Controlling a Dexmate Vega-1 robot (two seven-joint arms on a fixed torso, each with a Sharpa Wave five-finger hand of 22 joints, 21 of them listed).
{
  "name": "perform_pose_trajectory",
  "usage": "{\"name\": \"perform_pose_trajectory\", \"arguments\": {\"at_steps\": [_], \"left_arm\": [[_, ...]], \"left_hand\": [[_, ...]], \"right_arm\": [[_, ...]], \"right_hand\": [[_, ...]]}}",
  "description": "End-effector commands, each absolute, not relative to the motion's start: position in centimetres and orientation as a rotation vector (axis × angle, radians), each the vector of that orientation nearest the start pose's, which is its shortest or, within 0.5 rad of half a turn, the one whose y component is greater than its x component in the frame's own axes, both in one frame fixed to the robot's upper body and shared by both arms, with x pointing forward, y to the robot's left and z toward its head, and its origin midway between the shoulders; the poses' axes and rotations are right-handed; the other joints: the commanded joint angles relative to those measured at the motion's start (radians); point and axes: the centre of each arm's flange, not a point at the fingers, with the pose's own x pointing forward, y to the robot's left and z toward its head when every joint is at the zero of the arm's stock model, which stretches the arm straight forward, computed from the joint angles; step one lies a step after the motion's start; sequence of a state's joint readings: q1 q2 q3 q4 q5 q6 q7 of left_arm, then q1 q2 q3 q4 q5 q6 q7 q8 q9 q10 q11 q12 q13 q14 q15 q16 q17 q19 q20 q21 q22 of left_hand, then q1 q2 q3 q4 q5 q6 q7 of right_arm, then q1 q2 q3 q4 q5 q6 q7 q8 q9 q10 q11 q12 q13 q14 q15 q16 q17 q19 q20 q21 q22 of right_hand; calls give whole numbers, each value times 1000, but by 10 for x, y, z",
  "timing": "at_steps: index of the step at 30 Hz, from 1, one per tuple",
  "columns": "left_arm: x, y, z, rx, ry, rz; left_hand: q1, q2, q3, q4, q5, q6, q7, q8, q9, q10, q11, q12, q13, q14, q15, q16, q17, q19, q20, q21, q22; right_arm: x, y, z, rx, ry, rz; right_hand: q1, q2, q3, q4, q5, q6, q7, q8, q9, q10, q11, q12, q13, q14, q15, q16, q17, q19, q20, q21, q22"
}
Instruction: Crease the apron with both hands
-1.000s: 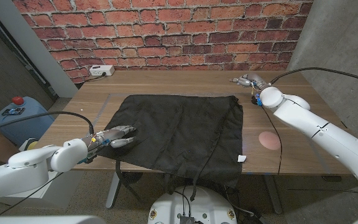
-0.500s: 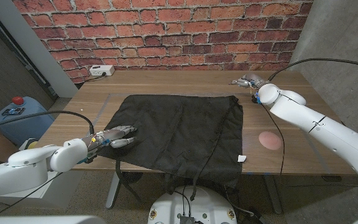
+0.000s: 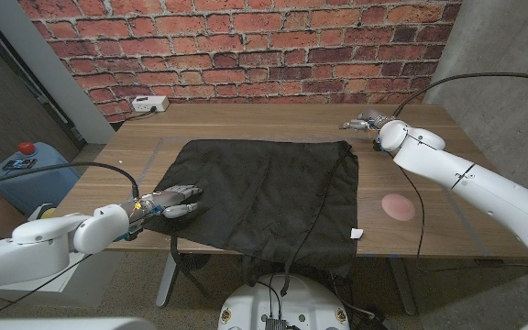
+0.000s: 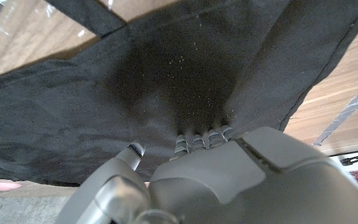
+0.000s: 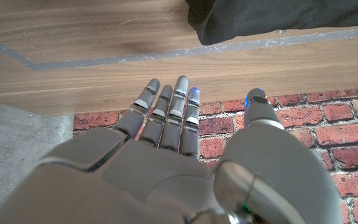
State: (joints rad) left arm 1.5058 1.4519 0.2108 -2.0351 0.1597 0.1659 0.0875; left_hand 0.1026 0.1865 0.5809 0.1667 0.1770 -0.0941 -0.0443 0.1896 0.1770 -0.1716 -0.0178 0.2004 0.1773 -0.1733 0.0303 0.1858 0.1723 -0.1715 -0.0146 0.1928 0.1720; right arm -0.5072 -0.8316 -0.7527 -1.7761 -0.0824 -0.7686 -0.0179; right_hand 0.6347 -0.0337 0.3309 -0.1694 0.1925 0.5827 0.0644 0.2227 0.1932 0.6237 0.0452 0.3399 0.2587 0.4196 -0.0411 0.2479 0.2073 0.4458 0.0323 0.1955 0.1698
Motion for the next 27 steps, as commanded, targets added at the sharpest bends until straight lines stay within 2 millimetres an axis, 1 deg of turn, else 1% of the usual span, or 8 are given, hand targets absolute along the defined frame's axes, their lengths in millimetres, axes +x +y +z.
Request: {"name": "perform_pose_trajectory", "arguments": {"at_steps": [1,10,12,16,27], "left_arm": [[493,355,-111,1559,-264,-239],[494,355,-109,1559,-268,-237],[494,354,-109,1561,-267,-239],[494,354,-110,1558,-267,-239],[495,352,-111,1553,-268,-244]], "left_hand": [[-8,-1,13,-1,5,6,-3,0,-1,3,0,3,0,-56,8,-1,0,-24,-2,7,3],[-9,-2,18,-3,6,9,-3,0,-1,5,1,3,0,-55,8,-2,0,-24,-2,7,3],[-9,-2,19,-3,6,10,-4,0,-1,5,1,3,0,-55,8,-2,0,-23,-2,7,3],[-9,-2,21,-4,6,10,-4,-1,-1,6,0,2,0,-54,8,-3,0,-23,-2,7,3],[-10,-3,26,-5,6,11,-4,-2,-1,6,1,1,0,-53,7,-3,-1,-22,-2,7,3]], "right_arm": [[638,-282,63,-1167,-116,-167],[643,-282,58,-1171,-85,-171],[645,-282,57,-1175,-76,-171],[649,-281,54,-1174,-66,-161],[657,-274,49,-1172,-38,-122]], "right_hand": [[15,-1,-4,3,6,17,-2,10,4,15,-4,8,5,15,-4,7,3,1,-1,0,4],[25,-3,-7,5,9,40,-8,14,5,37,-12,21,10,39,-14,14,6,4,-5,1,4],[27,-4,-8,5,9,46,-8,16,6,43,-8,23,11,42,-15,15,7,6,-5,1,4],[31,-4,-9,7,10,54,-10,16,6,55,-17,30,13,48,-20,17,8,7,-7,2,4],[34,-4,-11,9,11,60,-8,15,6,55,-13,32,15,53,-19,18,10,6,-8,1,4]]}}
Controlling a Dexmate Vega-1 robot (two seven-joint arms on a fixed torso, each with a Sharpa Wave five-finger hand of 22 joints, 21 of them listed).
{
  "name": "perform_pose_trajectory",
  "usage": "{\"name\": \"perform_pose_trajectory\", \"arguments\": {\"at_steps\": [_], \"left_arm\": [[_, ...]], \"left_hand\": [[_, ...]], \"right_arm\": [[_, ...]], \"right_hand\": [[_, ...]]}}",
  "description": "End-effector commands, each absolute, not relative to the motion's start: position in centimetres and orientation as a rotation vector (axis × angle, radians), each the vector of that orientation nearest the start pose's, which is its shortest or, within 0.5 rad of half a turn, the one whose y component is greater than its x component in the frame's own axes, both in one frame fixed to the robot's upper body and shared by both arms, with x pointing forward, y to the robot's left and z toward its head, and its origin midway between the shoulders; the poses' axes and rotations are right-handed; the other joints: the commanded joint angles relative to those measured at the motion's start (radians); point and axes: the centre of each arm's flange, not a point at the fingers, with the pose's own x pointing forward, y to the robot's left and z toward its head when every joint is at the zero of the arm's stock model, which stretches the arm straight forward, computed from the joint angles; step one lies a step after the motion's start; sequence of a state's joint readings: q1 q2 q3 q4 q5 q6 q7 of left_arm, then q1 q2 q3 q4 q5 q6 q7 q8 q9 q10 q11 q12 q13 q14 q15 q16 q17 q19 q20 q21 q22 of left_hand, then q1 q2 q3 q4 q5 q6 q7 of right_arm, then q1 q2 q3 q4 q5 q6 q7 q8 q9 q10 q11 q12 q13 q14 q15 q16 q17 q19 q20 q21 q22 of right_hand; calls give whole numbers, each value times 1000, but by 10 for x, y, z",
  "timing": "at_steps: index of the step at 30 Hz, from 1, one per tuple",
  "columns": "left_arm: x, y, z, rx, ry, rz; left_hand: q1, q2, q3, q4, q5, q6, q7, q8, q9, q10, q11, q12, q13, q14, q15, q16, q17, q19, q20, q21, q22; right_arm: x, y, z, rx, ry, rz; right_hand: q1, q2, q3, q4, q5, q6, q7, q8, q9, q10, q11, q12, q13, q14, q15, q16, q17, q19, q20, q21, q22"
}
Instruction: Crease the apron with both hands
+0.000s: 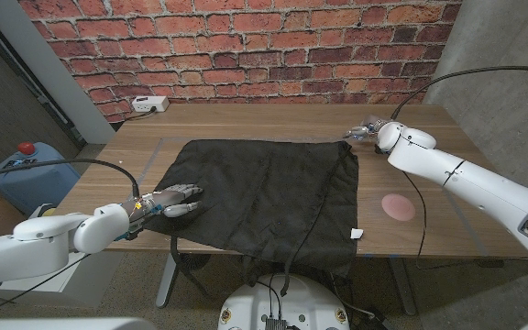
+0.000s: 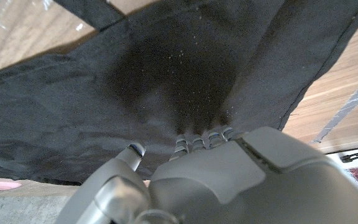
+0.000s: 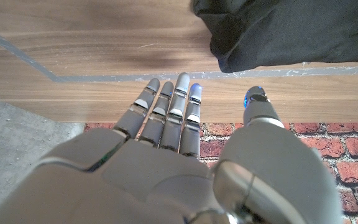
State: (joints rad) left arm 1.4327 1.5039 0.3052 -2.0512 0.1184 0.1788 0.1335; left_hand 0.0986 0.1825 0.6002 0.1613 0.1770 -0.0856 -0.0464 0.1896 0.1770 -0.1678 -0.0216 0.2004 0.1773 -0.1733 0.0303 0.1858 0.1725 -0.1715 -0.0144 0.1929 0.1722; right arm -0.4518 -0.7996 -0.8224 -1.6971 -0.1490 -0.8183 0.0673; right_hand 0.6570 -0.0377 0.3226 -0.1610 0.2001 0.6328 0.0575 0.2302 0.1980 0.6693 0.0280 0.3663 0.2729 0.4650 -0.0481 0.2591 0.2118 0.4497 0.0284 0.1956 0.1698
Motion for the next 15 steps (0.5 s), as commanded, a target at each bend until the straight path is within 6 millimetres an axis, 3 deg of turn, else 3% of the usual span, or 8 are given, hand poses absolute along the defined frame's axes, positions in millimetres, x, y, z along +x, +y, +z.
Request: {"name": "perform_pose_trajectory", "arguments": {"at_steps": [1,15], "left_arm": [[495,352,-111,1554,-267,-244],[496,350,-112,1553,-268,-248]], "left_hand": [[-6,1,7,1,6,3,-2,-2,-1,2,4,1,0,-53,7,-3,-1,-22,-2,7,3],[-7,0,14,0,6,7,-4,-3,-1,3,2,0,0,-51,7,-4,-1,-21,-1,6,3]], "right_arm": [[657,-273,49,-1170,-37,-118],[658,-265,44,-1167,-17,-88]], "right_hand": [[11,0,-3,1,4,10,1,7,2,9,5,5,1,8,-12,6,6,2,-3,1,4],[8,-1,-10,6,4,6,3,1,2,0,8,5,5,3,-6,4,10,-4,0,-1,4]]}}
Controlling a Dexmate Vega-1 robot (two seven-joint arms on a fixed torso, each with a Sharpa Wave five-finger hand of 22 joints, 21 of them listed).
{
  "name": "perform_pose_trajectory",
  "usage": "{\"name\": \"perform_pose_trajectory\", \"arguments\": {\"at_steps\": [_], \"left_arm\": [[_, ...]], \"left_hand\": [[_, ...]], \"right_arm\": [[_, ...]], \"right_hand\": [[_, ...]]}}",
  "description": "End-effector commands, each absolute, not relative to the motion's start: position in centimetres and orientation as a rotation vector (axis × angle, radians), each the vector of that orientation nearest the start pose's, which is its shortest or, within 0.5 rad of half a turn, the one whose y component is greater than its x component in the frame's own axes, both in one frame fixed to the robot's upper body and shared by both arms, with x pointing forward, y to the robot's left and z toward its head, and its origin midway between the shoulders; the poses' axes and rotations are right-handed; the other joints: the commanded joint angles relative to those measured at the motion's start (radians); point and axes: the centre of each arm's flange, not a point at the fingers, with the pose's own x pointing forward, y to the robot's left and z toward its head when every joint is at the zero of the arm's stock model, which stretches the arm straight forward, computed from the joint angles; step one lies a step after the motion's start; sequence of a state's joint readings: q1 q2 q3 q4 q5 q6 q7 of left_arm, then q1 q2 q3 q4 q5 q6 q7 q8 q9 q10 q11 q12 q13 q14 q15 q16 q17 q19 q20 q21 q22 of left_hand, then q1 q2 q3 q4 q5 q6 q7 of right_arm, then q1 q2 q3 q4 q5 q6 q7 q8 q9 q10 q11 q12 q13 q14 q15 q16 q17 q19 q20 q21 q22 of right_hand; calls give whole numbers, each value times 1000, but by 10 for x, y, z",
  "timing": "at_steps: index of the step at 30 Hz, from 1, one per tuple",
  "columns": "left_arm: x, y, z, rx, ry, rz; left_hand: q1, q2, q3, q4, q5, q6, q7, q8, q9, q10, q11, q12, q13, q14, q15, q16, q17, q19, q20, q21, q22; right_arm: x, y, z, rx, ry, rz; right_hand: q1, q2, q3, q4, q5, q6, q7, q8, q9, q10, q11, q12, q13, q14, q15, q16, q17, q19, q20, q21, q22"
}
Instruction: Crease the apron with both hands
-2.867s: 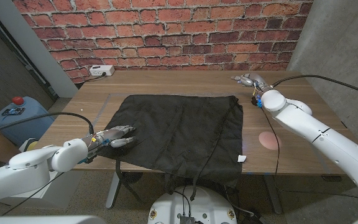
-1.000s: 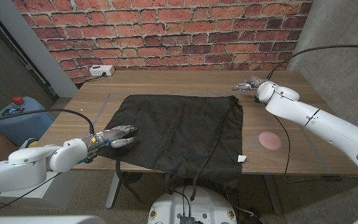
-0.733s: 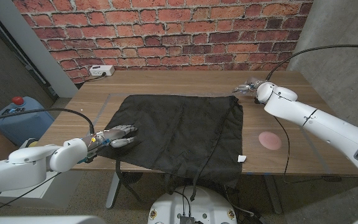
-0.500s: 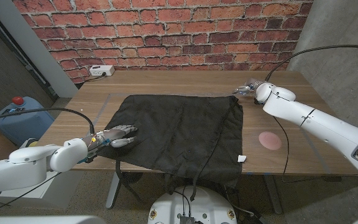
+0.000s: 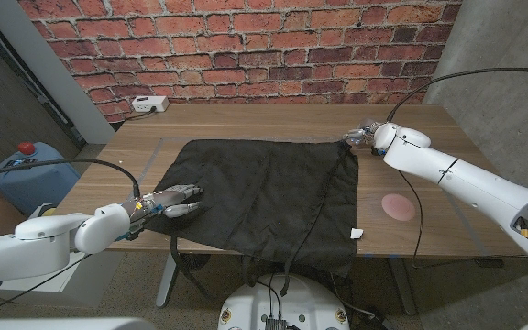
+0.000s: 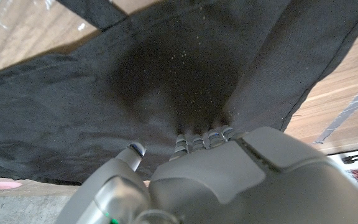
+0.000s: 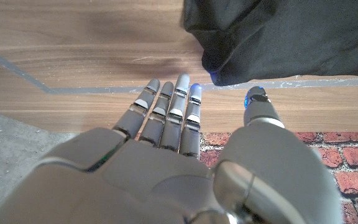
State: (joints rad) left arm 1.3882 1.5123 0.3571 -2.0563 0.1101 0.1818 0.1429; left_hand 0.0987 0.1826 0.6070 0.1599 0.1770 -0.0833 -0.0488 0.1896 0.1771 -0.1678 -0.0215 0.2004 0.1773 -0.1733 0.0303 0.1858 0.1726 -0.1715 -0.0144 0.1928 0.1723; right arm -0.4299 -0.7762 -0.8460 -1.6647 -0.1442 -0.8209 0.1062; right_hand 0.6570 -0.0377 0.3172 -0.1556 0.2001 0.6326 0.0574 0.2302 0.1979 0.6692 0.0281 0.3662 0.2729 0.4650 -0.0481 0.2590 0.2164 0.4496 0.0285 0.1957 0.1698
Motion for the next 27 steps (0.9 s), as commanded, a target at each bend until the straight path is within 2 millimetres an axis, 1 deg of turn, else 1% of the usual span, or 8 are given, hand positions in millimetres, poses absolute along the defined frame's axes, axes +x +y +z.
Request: {"name": "perform_pose_trajectory", "arguments": {"at_steps": [1,8,19,21,25,27], "left_arm": [[495,350,-113,1552,-268,-247],[495,351,-113,1549,-262,-252],[495,351,-114,1548,-259,-260],[496,351,-114,1547,-259,-262],[496,351,-114,1547,-258,-266],[496,351,-114,1545,-260,-267]], "left_hand": [[-8,0,8,1,6,6,-3,-3,-1,3,2,-1,0,-51,8,-4,-1,-21,-2,6,3],[-8,0,11,0,6,7,-4,-3,-1,3,3,-1,0,-51,8,-5,-1,-20,-1,6,3],[-8,-1,16,-2,6,12,-8,-3,-1,4,0,-2,0,-51,8,-6,-2,-19,0,6,3],[-7,-2,18,-3,6,13,-9,-2,-1,4,0,-2,0,-51,8,-6,-2,-19,0,6,3],[-7,-2,20,-4,6,14,-10,-3,0,5,-2,-2,0,-51,7,-6,-2,-17,0,6,3],[-7,-3,21,-5,6,14,-10,-3,0,4,-3,-2,0,-51,7,-6,-2,-17,0,6,2]], "right_arm": [[658,-264,44,-1168,-17,-87],[659,-259,41,-1171,-13,-89],[665,-256,36,-1174,-24,-108],[666,-255,36,-1176,-29,-117],[666,-255,34,-1179,-37,-134],[666,-255,34,-1177,-44,-146]], "right_hand": [[8,-2,-5,1,5,6,4,1,2,0,9,5,5,3,-5,4,5,-4,1,-1,5],[9,-1,-6,2,6,12,5,1,3,5,5,9,7,10,-8,6,7,-4,0,-1,5],[24,5,-6,0,10,40,4,6,4,36,-7,28,14,34,-21,14,11,3,-2,2,5],[34,5,-5,-3,12,55,-2,9,5,47,-8,36,18,47,-30,18,12,11,-8,5,5],[53,4,-7,-6,17,92,-11,14,6,92,-23,66,28,79,-47,29,17,24,-14,8,5],[63,6,-8,-7,19,108,-19,17,7,97,-27,74,33,99,-51,37,21,32,-20,10,5]]}}
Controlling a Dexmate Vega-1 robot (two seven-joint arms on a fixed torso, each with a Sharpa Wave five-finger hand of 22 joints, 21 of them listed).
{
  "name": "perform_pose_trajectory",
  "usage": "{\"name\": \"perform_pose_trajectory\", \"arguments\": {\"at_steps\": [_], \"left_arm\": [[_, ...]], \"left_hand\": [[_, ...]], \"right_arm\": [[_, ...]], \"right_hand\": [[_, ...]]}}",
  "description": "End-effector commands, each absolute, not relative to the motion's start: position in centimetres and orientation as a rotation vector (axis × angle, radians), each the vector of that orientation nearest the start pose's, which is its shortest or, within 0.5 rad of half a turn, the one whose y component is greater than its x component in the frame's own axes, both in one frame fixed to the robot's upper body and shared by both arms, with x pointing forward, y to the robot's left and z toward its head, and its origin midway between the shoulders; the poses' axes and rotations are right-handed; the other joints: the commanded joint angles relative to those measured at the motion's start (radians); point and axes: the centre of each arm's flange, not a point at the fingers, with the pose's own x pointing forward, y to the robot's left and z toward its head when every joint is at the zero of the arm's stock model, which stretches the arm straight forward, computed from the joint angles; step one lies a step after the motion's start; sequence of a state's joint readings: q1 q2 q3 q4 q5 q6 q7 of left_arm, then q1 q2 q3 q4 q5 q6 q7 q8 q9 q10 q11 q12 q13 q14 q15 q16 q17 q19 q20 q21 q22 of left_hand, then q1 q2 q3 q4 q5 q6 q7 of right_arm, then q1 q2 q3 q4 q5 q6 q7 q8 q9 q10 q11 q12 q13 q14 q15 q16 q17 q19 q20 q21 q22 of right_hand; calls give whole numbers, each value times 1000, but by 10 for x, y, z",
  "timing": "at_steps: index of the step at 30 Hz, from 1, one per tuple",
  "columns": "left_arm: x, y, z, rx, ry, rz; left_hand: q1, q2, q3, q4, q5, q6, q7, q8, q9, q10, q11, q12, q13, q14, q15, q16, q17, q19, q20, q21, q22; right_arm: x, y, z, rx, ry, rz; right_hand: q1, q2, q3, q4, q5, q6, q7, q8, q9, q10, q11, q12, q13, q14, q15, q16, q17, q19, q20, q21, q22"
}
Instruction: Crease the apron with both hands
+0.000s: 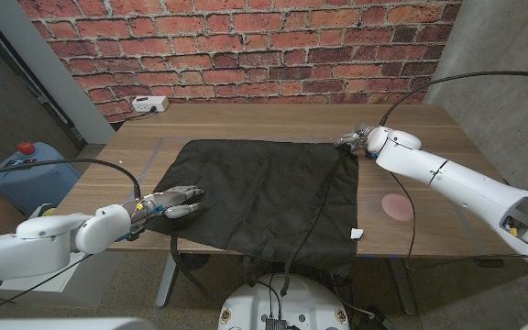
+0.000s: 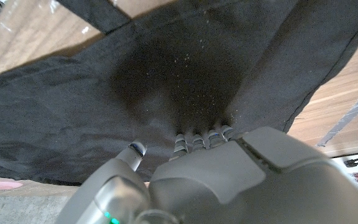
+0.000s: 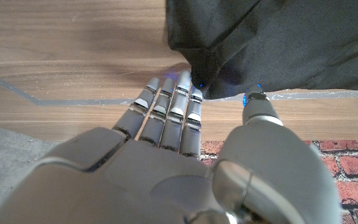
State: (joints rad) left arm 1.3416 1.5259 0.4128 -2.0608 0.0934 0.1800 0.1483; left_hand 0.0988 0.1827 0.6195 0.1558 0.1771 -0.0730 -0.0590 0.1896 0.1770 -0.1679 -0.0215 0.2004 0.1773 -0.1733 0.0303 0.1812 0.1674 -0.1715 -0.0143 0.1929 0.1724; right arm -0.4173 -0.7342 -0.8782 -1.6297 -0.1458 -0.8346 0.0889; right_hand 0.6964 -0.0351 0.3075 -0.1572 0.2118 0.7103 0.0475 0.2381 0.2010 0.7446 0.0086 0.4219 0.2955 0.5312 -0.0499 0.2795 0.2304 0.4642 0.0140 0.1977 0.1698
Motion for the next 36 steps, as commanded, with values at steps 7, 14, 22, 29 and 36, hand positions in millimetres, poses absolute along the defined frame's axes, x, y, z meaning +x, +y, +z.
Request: {"name": "perform_pose_trajectory", "arguments": {"at_steps": [7,14,22,29,36], "left_arm": [[498,350,-113,1545,-261,-275],[498,349,-113,1543,-257,-283],[498,348,-113,1545,-253,-287],[497,346,-115,1543,-252,-294],[496,346,-115,1543,-254,-290]], "left_hand": [[-7,-4,11,-2,6,6,0,-3,0,5,-3,-2,0,-50,7,-2,3,-16,0,6,2],[-7,-4,14,-3,5,7,-1,-3,0,5,-3,-2,0,-48,7,-2,2,-14,0,6,2],[-7,-5,17,-3,5,7,-1,-4,0,6,-3,-2,1,-46,7,-1,3,-13,1,6,2],[-8,-6,19,-3,4,7,-4,-4,1,8,-3,-2,1,-44,8,-1,3,-11,2,7,2],[-9,-7,21,-3,3,7,-4,-5,1,8,-5,-2,1,-44,8,-2,3,-10,2,6,2]], "right_arm": [[667,-255,32,-1180,-60,-182],[671,-255,27,-1179,-70,-208],[675,-258,17,-1175,-84,-243],[673,-261,11,-1167,-111,-287],[671,-260,10,-1158,-132,-303]], "right_hand": [[80,17,4,-10,14,93,-30,16,11,109,-37,87,40,92,-87,43,26,48,-18,13,5],[133,20,-3,-11,18,153,-49,29,24,160,-64,144,72,155,-122,78,51,78,-35,17,6],[191,20,-8,-14,23,211,-67,45,35,197,-90,190,103,208,-152,116,81,108,-53,22,7],[277,23,-14,-16,29,281,-94,65,50,258,-133,255,146,269,-173,168,130,141,-75,27,9],[353,33,-10,-21,32,331,-109,86,64,294,-155,294,176,317,-183,200,161,160,-94,30,10]]}}
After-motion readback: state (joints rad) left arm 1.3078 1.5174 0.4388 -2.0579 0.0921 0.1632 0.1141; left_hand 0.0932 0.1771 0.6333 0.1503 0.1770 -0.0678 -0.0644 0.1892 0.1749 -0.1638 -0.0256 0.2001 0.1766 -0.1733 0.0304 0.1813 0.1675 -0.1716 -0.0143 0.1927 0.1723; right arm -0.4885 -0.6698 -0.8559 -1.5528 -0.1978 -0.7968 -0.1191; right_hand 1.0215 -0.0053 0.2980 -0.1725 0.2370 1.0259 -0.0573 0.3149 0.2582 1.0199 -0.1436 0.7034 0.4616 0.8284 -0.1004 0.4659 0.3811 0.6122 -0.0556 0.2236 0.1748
